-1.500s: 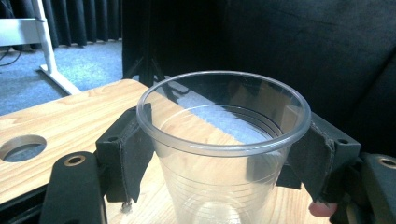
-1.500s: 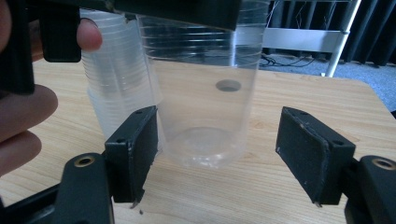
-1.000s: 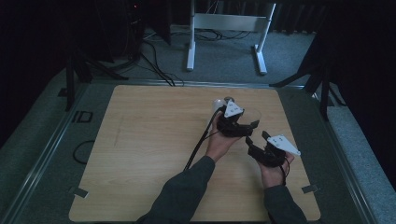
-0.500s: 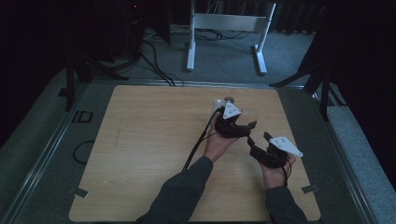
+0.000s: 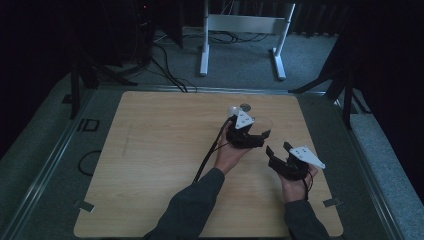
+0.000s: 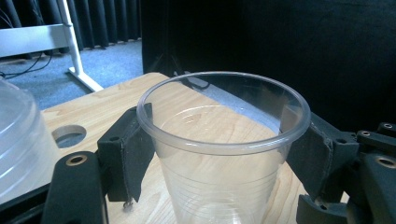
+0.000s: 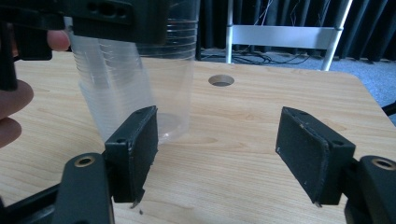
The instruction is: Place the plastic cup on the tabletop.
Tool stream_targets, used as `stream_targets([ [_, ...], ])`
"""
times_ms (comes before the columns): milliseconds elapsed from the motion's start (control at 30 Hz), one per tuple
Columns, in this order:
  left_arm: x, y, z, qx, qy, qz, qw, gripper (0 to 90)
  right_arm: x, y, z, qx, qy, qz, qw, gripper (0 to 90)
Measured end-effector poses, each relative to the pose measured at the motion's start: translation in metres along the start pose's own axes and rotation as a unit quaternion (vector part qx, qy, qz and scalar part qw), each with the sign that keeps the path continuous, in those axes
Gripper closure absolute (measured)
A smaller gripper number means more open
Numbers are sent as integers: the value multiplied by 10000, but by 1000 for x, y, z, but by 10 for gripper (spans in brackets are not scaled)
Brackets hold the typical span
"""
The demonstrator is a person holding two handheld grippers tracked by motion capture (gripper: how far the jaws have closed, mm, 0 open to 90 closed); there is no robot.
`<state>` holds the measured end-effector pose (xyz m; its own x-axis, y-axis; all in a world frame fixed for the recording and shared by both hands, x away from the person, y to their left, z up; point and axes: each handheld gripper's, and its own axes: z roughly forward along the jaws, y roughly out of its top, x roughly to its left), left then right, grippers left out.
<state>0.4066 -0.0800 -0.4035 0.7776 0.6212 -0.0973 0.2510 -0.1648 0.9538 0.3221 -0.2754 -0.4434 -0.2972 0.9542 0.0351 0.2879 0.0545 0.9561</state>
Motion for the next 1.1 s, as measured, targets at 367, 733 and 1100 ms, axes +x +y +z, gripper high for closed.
stream_targets([
  [367, -1, 0, -14, -148, -66, 41, 9999, 276, -2, -2, 0, -21, -42, 58, 10000, 294],
  [733, 4, -5, -20, -185, -17, 87, 9998, 276, -2, -3, 0, -23, -47, 74, 10000, 294],
  [1100, 5, -16, -21, -230, -26, 94, 9997, 276, -4, -3, -1, -33, -65, 107, 9999, 294],
])
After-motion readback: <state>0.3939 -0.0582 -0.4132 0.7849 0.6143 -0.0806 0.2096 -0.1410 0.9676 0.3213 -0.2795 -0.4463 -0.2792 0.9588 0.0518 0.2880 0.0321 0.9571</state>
